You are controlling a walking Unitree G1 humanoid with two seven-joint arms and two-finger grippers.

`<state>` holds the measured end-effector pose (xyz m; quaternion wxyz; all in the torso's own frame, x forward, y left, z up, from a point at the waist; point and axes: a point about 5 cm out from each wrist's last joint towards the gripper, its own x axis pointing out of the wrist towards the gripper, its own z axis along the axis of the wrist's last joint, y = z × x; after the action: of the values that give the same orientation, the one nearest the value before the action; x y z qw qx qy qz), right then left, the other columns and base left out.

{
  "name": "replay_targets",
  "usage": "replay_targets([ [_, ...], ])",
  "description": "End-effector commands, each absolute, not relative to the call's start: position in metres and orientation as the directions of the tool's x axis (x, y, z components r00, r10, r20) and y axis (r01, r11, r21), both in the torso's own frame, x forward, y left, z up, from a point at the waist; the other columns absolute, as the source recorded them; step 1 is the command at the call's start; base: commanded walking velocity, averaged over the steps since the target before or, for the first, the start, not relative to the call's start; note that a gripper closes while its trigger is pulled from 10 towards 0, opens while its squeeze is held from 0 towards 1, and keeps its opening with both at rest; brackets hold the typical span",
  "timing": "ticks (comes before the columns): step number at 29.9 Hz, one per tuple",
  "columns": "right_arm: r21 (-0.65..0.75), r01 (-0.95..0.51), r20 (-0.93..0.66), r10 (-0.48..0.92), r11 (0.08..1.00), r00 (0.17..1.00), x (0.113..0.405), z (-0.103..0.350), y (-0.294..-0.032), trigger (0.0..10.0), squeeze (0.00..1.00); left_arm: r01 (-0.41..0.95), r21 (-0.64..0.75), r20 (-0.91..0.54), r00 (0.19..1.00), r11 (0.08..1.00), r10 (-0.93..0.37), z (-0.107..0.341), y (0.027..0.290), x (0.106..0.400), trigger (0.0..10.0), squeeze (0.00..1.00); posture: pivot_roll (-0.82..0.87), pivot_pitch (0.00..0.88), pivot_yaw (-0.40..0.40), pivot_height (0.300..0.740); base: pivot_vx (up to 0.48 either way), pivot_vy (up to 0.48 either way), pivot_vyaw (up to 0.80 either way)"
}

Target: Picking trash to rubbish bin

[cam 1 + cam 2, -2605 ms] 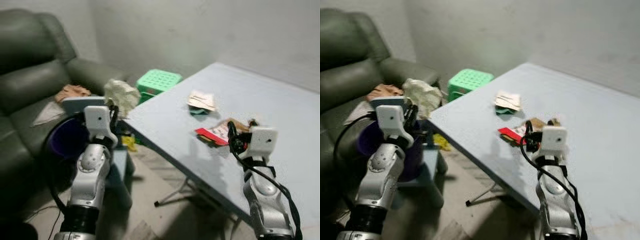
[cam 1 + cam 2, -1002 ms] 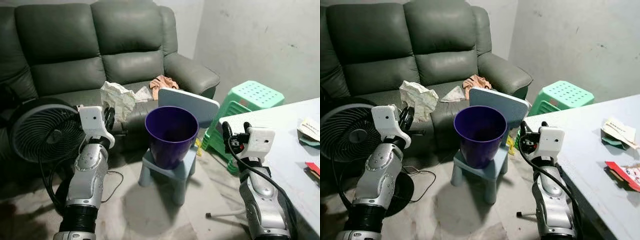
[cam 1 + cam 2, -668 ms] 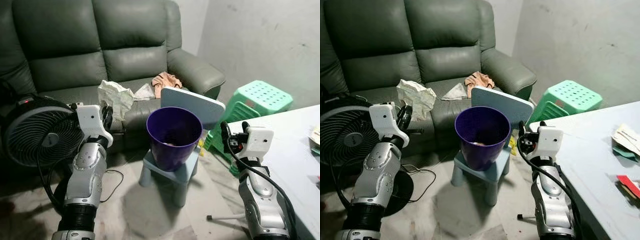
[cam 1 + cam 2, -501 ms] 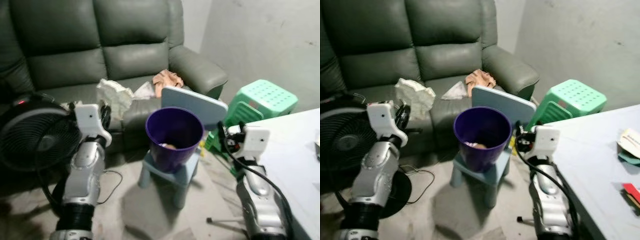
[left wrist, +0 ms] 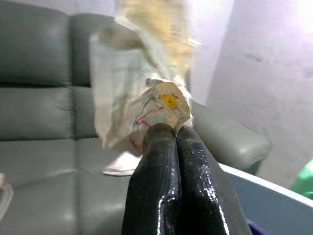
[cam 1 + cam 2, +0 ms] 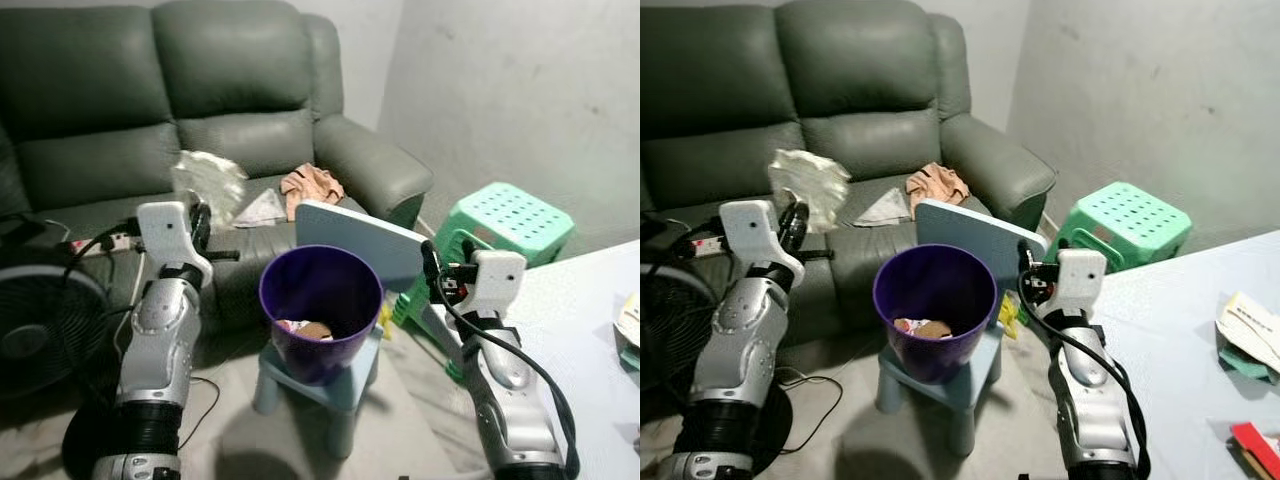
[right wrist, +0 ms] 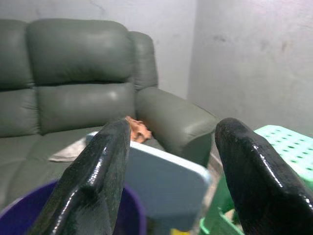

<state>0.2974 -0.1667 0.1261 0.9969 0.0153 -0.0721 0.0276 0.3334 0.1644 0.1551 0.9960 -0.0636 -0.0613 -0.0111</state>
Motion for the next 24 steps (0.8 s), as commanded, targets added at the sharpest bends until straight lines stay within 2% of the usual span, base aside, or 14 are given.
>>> replay_targets([
  [1, 0.017, -0.047, 0.14, 0.044, 0.999, 0.989, 0.297, 0.126, -0.174, 10.0, 0.0, 0.045, -0.123, 0.13, 0.991, 0.991, -0.029, 0.158, 0.156, 0.335, 10.0, 0.0, 0.04, 0.0, -0.054, 0.74, 0.326, 0.0, 0.0],
  [11, -0.034, -0.168, 0.095, 0.17, 0.985, 0.981, 0.292, 0.119, -0.166, 10.0, 0.0, -0.002, -0.118, 0.139, 0.99, 0.993, 0.019, 0.155, 0.161, 0.332, 10.0, 0.0, 0.04, 0.0, -0.06, 0.74, 0.03, 0.0, 0.0],
  [17, -0.091, -0.336, 0.07, 0.343, 0.937, 0.937, 0.283, 0.119, -0.16, 10.0, 0.0, 0.007, -0.093, 0.123, 0.992, 0.996, 0.005, 0.15, 0.174, 0.333, 10.0, 0.0, 0.03, 0.0, -0.064, 0.74, 0.0, 0.0, 0.0],
  [24, -0.117, -0.426, 0.04, 0.433, 0.897, 0.9, 0.276, 0.121, -0.16, 10.0, 0.0, 0.046, -0.039, 0.108, 0.993, 0.998, -0.041, 0.146, 0.187, 0.336, 10.0, 0.0, 0.03, 0.0, -0.068, 0.74, 0.0, 0.0, 0.0],
])
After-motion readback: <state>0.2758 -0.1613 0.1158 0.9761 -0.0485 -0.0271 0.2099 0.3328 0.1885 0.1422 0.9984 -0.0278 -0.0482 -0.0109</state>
